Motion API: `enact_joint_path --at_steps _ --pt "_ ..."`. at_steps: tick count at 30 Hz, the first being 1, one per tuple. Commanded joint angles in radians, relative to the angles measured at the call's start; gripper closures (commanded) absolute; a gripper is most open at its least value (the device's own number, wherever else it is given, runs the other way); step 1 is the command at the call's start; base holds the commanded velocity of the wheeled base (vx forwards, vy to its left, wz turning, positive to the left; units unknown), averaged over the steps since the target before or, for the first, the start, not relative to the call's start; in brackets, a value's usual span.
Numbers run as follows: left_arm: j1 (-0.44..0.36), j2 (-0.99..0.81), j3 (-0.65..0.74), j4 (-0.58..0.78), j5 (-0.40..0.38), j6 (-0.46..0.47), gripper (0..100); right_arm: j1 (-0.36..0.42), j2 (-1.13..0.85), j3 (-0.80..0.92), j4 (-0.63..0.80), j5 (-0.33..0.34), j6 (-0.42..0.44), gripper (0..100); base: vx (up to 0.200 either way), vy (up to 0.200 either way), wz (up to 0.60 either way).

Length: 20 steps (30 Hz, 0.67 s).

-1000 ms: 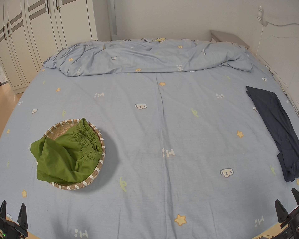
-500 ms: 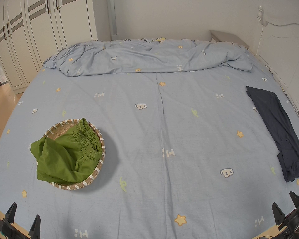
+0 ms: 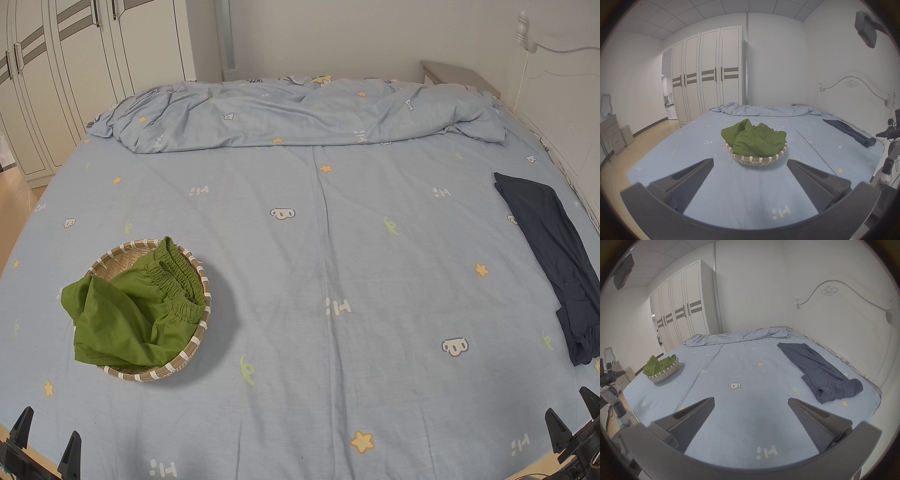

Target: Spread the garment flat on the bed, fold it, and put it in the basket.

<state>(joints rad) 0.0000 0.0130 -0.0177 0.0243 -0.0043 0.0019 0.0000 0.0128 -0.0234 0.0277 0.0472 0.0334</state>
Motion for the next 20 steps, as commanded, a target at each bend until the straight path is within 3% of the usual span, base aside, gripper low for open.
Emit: enact_joint_path --at_steps 1,8,20 --pt "0.000 -0.011 0.007 0.000 0.000 0.000 0 0.000 -0.005 0.000 -0.002 0.000 -0.003 0 0.000 0.000 0.00" --pt "0.000 -0.011 0.007 0.000 0.000 0.000 0 0.000 -0.004 0.017 -0.011 0.008 -0.086 0 0.000 0.000 0.00" --pt "0.000 -0.011 0.007 0.000 0.000 0.001 0 0.000 -0.007 0.019 -0.011 -0.001 -0.050 0 0.000 0.000 0.00"
